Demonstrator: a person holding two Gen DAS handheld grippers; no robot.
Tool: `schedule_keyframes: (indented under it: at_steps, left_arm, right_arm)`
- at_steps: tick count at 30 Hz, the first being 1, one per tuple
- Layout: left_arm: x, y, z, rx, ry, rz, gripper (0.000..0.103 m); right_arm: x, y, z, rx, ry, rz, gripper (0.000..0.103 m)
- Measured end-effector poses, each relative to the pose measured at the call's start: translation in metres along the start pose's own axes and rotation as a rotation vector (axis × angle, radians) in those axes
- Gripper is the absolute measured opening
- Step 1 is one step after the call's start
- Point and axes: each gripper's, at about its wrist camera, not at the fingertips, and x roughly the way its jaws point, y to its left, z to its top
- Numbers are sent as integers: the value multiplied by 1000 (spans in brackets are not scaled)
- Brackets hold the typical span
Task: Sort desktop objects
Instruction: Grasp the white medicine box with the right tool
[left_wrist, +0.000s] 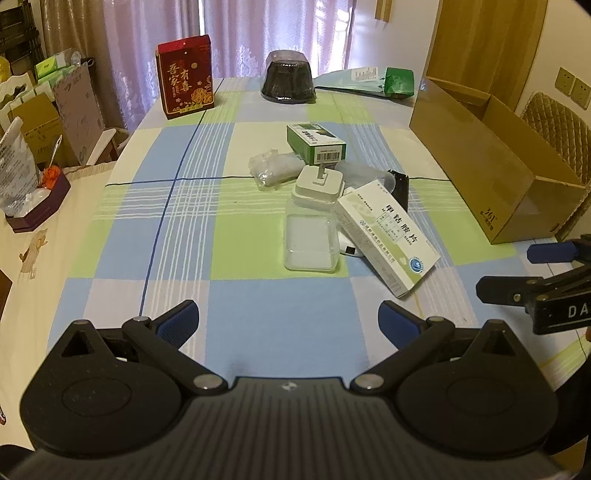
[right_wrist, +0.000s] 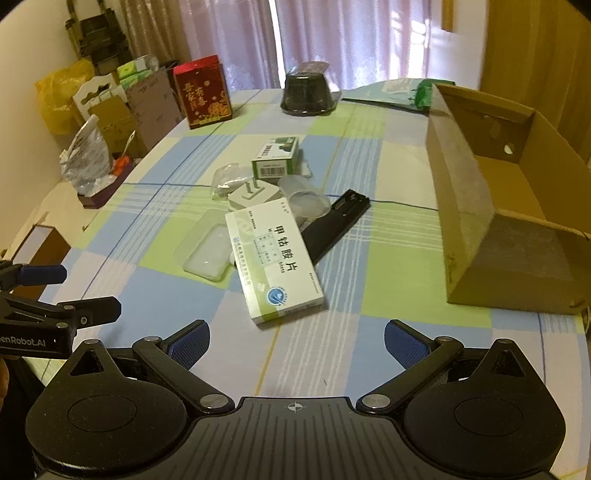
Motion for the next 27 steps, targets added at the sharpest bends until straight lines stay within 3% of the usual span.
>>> schedule_keyframes:
  at_steps: [10, 22, 24, 27]
  left_arm:
    - [20, 8, 1, 5, 20, 9, 102]
    - [57, 9, 14, 10, 29, 2, 101]
    - [63, 9, 16, 8, 29, 1, 101]
    - [70, 9, 19, 3, 28, -2, 101]
  right_arm:
    - [44, 10, 13, -160, -41, 41, 103]
    - [98, 0, 30, -226, -13, 99, 102]
    - [104, 1, 30, -238, -6, 103, 95]
    - [112, 0, 31, -251, 2, 100, 95]
